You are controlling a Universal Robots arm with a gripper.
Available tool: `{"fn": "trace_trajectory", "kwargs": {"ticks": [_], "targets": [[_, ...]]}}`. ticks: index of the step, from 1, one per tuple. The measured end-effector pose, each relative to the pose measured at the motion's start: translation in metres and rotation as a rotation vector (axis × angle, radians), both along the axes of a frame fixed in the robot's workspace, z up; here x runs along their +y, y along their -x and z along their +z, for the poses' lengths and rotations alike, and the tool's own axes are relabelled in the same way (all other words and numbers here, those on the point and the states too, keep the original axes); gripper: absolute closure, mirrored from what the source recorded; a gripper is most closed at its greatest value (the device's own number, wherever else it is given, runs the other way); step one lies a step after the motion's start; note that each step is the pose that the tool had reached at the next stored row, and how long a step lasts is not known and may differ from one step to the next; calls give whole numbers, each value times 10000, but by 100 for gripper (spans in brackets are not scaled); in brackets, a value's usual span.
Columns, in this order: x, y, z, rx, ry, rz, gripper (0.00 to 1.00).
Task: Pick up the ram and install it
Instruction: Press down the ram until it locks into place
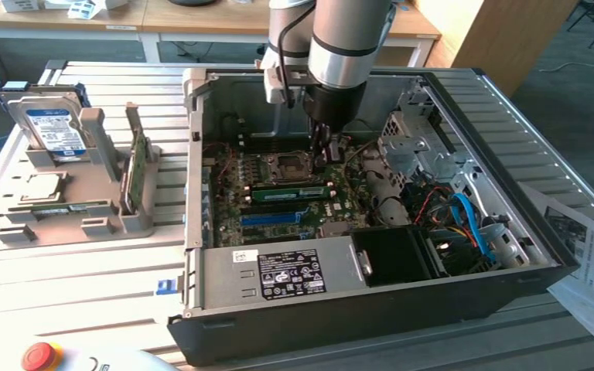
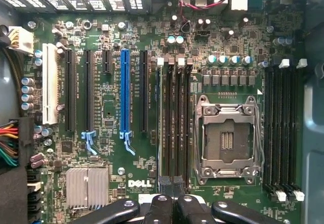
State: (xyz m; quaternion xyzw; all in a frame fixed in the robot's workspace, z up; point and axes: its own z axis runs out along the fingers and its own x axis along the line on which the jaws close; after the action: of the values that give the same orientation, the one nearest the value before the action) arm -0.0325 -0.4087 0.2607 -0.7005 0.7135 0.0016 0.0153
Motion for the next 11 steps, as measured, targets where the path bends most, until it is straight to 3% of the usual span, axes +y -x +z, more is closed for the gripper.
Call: {"fn": "trace_trajectory", "kwargs": {"ticks": [11], "targets": [[-16,-39,-18,2,-1,0,90]]}}
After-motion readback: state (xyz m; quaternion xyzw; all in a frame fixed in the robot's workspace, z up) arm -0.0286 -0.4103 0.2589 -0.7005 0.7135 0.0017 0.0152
